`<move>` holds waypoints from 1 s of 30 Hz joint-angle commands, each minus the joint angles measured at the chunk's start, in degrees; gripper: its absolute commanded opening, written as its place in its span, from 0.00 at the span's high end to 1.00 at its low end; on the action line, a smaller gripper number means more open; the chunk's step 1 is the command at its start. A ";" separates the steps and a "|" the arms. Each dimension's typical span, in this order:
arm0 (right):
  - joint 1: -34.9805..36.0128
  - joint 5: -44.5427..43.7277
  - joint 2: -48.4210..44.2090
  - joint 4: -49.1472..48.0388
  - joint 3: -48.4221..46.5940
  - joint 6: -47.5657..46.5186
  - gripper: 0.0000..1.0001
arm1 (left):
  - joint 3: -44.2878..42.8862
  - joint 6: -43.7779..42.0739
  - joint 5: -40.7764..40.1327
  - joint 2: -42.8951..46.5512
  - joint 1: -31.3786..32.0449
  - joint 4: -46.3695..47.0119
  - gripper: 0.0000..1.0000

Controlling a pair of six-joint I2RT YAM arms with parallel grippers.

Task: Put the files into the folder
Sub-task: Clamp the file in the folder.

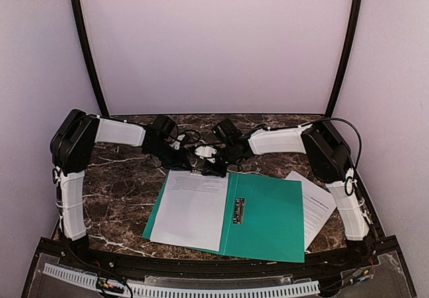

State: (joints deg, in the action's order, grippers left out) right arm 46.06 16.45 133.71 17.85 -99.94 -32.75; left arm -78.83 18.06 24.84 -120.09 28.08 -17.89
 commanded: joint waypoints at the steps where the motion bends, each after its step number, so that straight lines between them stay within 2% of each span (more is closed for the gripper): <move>1: 1.67 -3.32 4.36 6.63 1.77 -2.05 1.00 | 7.02 0.35 -5.99 -7.58 0.25 -10.45 0.99; 8: 2.05 -4.23 4.54 6.49 2.11 -2.87 1.00 | 1.76 -0.97 -6.26 -11.43 -0.18 -15.49 0.99; 16: 3.20 -5.07 4.55 6.42 2.38 -3.90 1.00 | -5.80 -3.37 -10.55 -13.73 -0.48 -25.12 0.99; 30: 3.71 -4.99 4.10 6.49 3.26 -4.96 1.00 | -17.69 -2.98 -11.73 -12.48 -0.48 -26.28 0.99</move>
State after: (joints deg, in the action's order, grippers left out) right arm 47.33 12.91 133.38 17.85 -99.83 -35.48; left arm -97.32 16.03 25.58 -128.16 27.29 -38.17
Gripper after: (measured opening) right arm 0.211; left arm 0.008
